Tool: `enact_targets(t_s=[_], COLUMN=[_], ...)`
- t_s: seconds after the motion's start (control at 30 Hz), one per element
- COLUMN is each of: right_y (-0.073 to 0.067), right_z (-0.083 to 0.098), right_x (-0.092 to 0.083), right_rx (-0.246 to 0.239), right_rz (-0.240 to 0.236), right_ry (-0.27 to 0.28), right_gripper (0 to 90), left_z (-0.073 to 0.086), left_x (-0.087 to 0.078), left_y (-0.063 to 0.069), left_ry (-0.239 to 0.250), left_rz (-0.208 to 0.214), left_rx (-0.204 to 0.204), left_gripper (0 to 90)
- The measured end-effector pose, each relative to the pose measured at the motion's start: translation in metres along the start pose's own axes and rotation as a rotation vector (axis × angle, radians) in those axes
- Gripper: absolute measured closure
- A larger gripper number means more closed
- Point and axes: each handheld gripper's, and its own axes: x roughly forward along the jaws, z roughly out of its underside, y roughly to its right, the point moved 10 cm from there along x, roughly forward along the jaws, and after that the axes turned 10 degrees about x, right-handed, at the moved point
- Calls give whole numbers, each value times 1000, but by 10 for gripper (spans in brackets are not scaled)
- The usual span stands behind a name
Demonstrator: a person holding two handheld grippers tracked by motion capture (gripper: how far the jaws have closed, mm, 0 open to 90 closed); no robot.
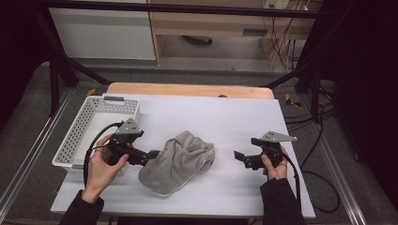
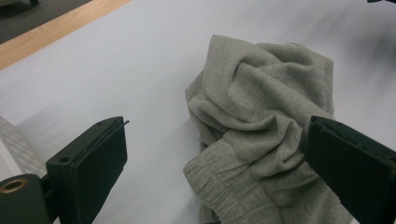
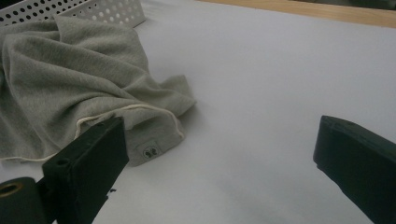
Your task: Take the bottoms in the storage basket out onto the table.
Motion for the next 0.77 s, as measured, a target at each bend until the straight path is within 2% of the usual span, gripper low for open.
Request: enact_targets(t_s=[0.43,0.77], right_y=[0,0], right_z=[0,0], right_x=[0,0], right_rx=[0,0], right_rz=[2,0], right_ry=[-1,-1], right_gripper=[35,34], left_z=[21,31], left_x=[-9,-15], left_y=[-16,-23], left_ry=[-6,-9], left_rz=[-18,-37], left_rx=[-46,-59], left_gripper=[60,61])
